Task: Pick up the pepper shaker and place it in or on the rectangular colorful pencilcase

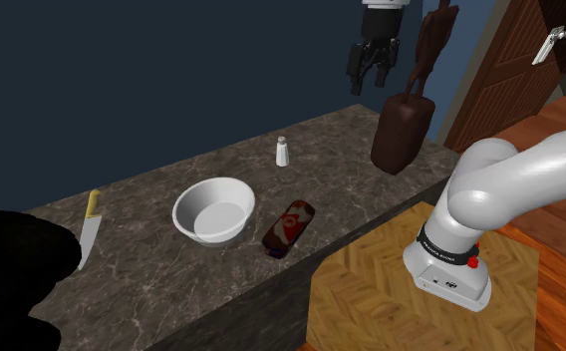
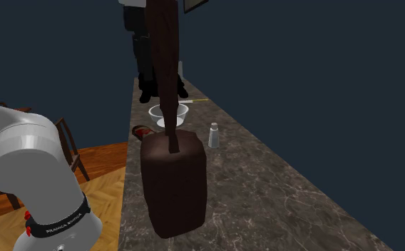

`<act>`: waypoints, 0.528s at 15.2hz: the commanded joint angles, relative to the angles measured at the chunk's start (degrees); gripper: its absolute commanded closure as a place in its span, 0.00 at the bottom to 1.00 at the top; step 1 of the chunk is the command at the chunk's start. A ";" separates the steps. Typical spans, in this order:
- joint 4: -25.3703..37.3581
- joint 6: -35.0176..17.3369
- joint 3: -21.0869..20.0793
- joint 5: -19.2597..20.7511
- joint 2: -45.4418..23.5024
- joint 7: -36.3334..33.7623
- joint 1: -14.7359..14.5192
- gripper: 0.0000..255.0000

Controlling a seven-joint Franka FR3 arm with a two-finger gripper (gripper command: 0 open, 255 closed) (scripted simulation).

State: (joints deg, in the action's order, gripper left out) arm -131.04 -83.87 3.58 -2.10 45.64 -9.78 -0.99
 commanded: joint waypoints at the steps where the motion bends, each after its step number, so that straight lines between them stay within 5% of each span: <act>1: 0.00 0.00 0.00 0.00 0.00 0.00 0.00 0.00; 8: -2.22 -13.24 -2.61 0.99 -10.32 -2.83 0.11 0.00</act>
State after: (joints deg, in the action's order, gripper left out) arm -133.02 -95.19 1.18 -1.41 36.80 -12.35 -0.99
